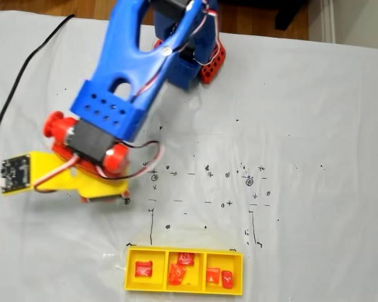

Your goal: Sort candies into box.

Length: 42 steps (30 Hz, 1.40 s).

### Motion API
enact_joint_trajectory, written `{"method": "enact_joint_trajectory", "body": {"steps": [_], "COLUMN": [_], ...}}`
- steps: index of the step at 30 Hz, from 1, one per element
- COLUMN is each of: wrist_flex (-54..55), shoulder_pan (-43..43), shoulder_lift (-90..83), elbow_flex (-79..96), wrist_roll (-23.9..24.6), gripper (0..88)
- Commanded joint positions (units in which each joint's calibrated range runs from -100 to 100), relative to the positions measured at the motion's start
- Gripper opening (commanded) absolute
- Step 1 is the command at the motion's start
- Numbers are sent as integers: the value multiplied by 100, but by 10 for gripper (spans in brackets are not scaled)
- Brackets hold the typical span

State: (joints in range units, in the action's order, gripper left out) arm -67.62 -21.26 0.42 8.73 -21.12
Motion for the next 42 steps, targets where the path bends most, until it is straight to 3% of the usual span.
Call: {"method": "enact_joint_trajectory", "body": {"steps": [1,11,18,32,42], "wrist_flex": [86,618,1027,765,577], "shoulder_pan": [424,1103,1384,1492,1547], "shoulder_lift": [-772,-577,-365,976,1238], "elbow_flex": [-768,-1605,-1551,-2798,-2743], "wrist_roll": [337,1109,1309,1294,1158], "gripper": [1,1,1,1,1]}}
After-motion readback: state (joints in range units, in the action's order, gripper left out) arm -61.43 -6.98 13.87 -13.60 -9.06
